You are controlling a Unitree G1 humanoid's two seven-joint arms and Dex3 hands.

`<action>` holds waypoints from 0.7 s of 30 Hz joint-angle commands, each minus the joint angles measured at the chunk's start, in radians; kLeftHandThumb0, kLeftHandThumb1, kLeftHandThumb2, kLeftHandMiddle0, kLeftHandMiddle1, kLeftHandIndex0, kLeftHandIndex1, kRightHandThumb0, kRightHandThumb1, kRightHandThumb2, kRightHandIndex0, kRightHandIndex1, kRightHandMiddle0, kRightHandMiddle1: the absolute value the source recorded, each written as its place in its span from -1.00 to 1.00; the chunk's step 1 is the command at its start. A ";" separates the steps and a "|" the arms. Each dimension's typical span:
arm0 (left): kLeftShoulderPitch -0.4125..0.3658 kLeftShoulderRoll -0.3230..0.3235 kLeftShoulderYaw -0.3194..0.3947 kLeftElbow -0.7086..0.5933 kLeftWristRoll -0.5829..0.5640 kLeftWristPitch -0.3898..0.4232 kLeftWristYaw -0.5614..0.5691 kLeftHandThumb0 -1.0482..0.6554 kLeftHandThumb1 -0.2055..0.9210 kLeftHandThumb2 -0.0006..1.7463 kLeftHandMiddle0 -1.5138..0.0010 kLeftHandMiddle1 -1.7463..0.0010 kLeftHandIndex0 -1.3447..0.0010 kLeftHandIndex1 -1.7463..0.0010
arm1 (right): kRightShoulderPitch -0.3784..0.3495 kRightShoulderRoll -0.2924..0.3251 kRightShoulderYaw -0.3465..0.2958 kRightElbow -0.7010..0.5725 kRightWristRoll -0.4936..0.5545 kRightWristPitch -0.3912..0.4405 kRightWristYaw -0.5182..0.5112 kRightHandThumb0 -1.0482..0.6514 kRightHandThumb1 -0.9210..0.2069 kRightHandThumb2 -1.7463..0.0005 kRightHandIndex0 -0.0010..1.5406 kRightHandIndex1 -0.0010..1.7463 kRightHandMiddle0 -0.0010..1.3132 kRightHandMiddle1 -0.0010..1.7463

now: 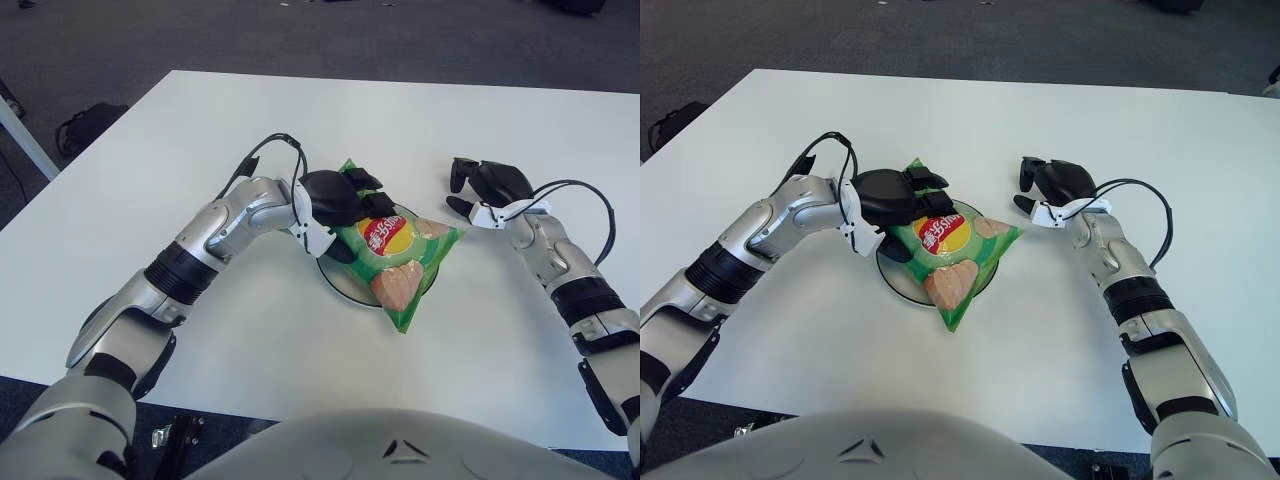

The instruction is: Put the snack into the plate.

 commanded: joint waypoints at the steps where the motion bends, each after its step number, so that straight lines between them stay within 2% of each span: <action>1: 0.002 0.006 -0.021 0.024 -0.024 -0.030 -0.037 -0.87 1.00 -0.15 1.00 0.90 1.00 0.50 | 0.096 0.030 0.055 0.060 -0.023 0.022 0.060 0.22 0.02 -0.48 -0.38 1.00 -0.29 0.99; 7: -0.013 0.002 0.005 0.040 -0.088 -0.093 -0.016 -0.92 1.00 -0.18 1.00 0.98 1.00 0.54 | 0.098 0.027 0.057 0.051 -0.025 0.018 0.063 0.22 0.06 -0.51 -0.36 1.00 -0.27 0.99; 9: -0.013 0.003 0.026 0.033 -0.126 -0.089 -0.019 -0.93 1.00 -0.18 1.00 0.99 1.00 0.56 | 0.100 0.025 0.057 0.049 -0.023 0.012 0.062 0.22 0.07 -0.52 -0.35 1.00 -0.25 0.99; 13: 0.016 -0.007 0.089 0.024 -0.266 -0.072 -0.010 -0.96 1.00 -0.16 1.00 1.00 1.00 0.66 | 0.094 0.025 0.056 0.079 -0.015 -0.018 0.054 0.22 0.06 -0.51 -0.36 1.00 -0.26 0.99; 21: 0.068 -0.087 0.158 0.062 -0.376 -0.085 0.073 -0.93 1.00 -0.21 1.00 1.00 1.00 0.80 | 0.081 0.029 0.057 0.119 -0.026 -0.050 0.029 0.22 0.08 -0.52 -0.35 1.00 -0.25 0.99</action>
